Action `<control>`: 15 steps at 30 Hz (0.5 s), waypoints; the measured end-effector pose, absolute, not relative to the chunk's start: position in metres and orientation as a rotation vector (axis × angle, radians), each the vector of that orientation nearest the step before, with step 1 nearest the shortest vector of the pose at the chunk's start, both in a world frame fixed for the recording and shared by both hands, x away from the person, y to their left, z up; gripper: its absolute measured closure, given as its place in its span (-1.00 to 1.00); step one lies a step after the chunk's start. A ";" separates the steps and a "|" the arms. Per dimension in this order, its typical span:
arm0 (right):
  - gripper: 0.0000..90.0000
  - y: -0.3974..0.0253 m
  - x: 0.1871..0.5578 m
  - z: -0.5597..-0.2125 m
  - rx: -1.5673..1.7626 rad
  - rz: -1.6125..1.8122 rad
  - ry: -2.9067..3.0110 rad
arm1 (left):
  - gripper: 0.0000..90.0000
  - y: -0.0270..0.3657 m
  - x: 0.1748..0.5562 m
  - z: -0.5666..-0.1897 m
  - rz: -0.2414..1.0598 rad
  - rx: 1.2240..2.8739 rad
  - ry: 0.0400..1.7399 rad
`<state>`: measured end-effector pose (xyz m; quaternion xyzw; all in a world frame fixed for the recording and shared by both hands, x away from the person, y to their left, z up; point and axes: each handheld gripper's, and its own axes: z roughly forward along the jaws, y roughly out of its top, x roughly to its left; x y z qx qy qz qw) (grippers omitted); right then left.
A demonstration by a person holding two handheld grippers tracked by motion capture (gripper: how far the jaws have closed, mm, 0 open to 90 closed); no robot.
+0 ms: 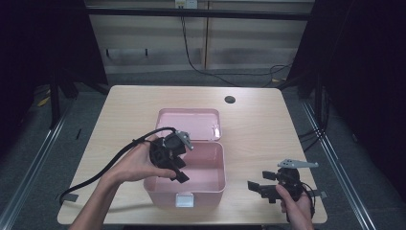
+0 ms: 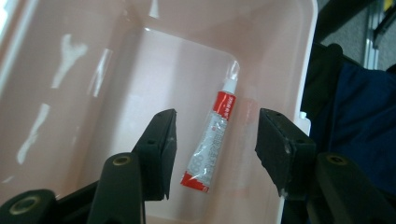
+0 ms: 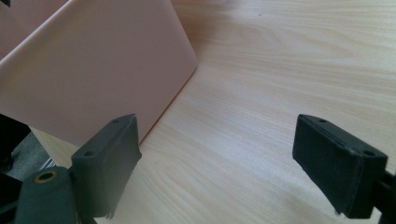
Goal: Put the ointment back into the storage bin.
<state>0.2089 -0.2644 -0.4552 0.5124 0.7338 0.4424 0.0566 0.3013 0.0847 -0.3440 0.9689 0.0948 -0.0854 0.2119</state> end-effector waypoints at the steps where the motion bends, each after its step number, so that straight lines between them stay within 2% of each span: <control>1: -0.68 -0.264 0.209 -0.455 1.554 1.342 2.226 | 0.07 0.085 0.301 -0.344 -0.237 2.691 0.263; 8: -0.68 -0.265 0.209 -0.455 1.553 1.344 2.226 | 0.05 0.097 0.288 -0.330 -0.203 2.667 0.225; 15: -0.68 -0.265 0.209 -0.455 1.554 1.343 2.226 | 0.02 0.117 0.287 -0.325 -0.193 2.633 0.259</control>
